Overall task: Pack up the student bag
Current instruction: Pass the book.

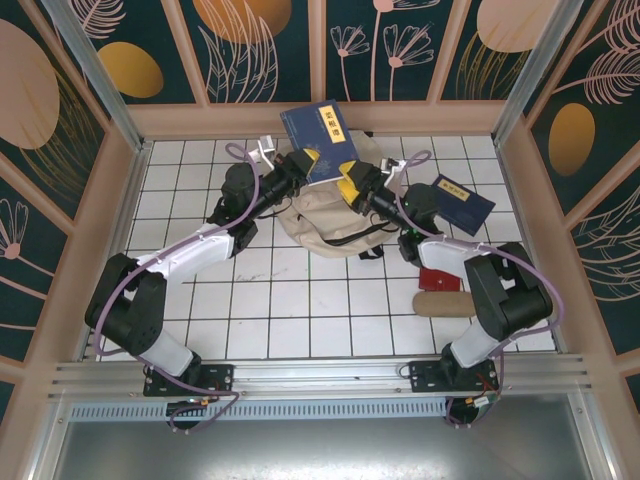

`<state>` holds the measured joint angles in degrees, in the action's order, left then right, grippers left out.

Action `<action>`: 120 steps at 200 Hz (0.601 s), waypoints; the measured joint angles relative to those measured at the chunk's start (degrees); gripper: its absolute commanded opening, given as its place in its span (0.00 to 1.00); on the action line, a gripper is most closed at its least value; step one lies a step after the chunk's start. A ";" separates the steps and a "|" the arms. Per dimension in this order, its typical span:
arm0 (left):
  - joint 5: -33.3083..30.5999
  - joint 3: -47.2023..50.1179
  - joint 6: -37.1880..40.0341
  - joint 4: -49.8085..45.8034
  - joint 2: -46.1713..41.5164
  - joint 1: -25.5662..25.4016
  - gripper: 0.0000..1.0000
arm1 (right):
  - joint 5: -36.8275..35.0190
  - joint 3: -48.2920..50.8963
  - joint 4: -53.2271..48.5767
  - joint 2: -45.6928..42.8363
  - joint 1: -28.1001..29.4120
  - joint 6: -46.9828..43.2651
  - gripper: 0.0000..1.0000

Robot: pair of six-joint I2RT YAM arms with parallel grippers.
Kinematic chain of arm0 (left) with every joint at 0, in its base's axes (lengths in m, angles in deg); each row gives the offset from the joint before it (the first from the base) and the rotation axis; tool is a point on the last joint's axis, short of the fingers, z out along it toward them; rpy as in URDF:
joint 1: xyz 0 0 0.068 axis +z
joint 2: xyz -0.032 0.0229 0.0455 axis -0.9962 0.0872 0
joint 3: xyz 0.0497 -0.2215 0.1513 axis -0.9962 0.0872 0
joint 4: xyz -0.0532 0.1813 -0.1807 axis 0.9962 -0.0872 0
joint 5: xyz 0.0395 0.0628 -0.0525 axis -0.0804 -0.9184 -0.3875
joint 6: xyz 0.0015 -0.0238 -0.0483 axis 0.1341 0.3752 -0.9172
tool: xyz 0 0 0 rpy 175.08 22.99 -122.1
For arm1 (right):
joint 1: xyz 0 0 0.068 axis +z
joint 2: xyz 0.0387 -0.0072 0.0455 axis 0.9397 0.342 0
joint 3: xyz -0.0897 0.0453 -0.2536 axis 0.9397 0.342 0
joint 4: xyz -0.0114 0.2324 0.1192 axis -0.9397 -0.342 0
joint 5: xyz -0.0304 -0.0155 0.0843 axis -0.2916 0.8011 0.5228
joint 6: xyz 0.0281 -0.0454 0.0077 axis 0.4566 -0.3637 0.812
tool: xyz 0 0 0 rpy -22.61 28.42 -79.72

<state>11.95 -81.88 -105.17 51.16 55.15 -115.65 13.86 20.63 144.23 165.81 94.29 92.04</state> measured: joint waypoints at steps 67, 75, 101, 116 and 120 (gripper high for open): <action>-0.13 0.13 -3.50 2.43 2.67 0.00 0.11 | -4.13 -5.68 5.49 6.47 1.97 4.35 0.22; -0.28 0.39 -3.63 2.40 2.71 0.00 0.19 | -4.28 -6.03 5.92 6.71 1.97 4.33 0.13; -1.05 0.76 -2.29 0.79 2.45 -0.07 0.50 | -4.83 -6.08 3.43 6.43 1.88 3.50 0.02; -2.03 0.33 0.52 -3.65 1.62 -0.11 0.63 | -4.83 -5.46 -0.83 5.20 1.38 0.98 0.01; -2.43 0.04 0.85 -5.09 1.42 -0.11 0.66 | -4.76 -5.27 -2.21 4.70 1.22 0.35 0.01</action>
<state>9.52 -81.84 -104.32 46.07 56.57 -115.76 9.09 15.36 142.02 170.51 95.52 92.39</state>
